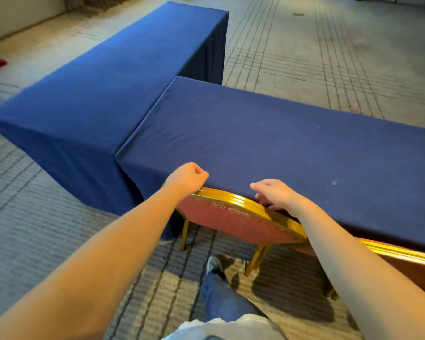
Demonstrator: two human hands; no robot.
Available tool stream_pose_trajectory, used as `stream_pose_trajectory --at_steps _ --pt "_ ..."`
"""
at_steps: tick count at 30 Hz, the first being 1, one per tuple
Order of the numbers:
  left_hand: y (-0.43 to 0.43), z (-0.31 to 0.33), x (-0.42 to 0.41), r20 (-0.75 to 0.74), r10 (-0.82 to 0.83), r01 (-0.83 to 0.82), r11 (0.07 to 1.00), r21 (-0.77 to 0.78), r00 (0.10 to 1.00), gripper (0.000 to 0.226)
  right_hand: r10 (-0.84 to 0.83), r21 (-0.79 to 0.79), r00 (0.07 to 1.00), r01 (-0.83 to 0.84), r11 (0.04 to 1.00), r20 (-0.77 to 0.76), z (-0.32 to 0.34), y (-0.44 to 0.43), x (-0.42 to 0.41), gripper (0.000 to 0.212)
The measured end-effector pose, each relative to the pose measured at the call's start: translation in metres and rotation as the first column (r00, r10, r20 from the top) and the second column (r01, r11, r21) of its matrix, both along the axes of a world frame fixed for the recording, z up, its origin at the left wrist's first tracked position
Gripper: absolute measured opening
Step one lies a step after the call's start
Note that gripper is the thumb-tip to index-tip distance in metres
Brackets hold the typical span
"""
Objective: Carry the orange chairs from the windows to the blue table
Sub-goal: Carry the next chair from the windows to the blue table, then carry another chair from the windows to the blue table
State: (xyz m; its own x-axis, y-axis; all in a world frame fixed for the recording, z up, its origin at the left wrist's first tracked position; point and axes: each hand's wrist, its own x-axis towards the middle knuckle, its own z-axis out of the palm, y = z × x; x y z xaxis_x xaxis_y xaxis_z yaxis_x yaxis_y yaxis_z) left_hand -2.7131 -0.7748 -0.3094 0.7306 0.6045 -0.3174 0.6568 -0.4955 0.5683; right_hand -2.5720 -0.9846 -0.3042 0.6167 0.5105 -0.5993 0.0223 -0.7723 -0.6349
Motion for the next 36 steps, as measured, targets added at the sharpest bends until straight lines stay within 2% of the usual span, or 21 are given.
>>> stream_pose_trajectory --at_steps 2,4,6,10,16,20,24,29,32,36 --pt "-0.013 0.014 -0.023 0.064 0.02 -0.021 1.0 0.013 0.998 0.018 -0.018 0.147 0.995 0.003 0.989 0.101 0.015 0.008 -0.023 0.018" --pt "-0.017 0.021 -0.031 0.117 0.056 -0.058 0.998 0.009 0.992 0.028 -0.029 0.223 0.98 -0.016 0.975 0.197 0.024 0.016 -0.033 0.017" --pt "-0.018 0.034 -0.063 0.213 0.106 -0.112 0.993 0.018 0.971 0.03 -0.017 0.274 0.954 -0.068 0.959 0.298 0.039 0.023 -0.061 0.026" --pt "-0.007 0.065 -0.115 0.318 0.207 -0.221 0.975 0.008 0.925 0.031 0.03 0.322 0.918 -0.169 0.931 0.394 0.064 0.048 -0.102 0.034" --pt "0.029 0.097 -0.219 0.404 0.352 -0.393 0.919 0.019 0.844 0.039 0.193 0.351 0.877 -0.366 0.862 0.44 0.089 0.115 -0.18 0.046" --pt "0.058 0.115 -0.293 0.45 0.5 -0.553 0.833 -0.016 0.74 0.047 0.313 0.386 0.836 -0.499 0.776 0.451 0.105 0.172 -0.239 0.053" --pt "0.085 0.131 -0.359 0.502 0.585 -0.663 0.748 -0.029 0.637 0.043 0.426 0.392 0.776 -0.612 0.686 0.466 0.123 0.229 -0.29 0.059" --pt "0.128 0.153 -0.42 0.521 0.642 -0.736 0.676 -0.039 0.562 0.042 0.495 0.401 0.718 -0.689 0.603 0.489 0.143 0.304 -0.345 0.06" --pt "0.147 0.161 -0.437 0.544 0.64 -0.743 0.668 -0.044 0.543 0.041 0.485 0.417 0.703 -0.704 0.575 0.52 0.154 0.333 -0.359 0.061" --pt "0.214 0.171 -0.476 0.562 0.642 -0.765 0.643 -0.025 0.522 0.042 0.492 0.421 0.667 -0.74 0.524 0.56 0.171 0.415 -0.394 0.06"
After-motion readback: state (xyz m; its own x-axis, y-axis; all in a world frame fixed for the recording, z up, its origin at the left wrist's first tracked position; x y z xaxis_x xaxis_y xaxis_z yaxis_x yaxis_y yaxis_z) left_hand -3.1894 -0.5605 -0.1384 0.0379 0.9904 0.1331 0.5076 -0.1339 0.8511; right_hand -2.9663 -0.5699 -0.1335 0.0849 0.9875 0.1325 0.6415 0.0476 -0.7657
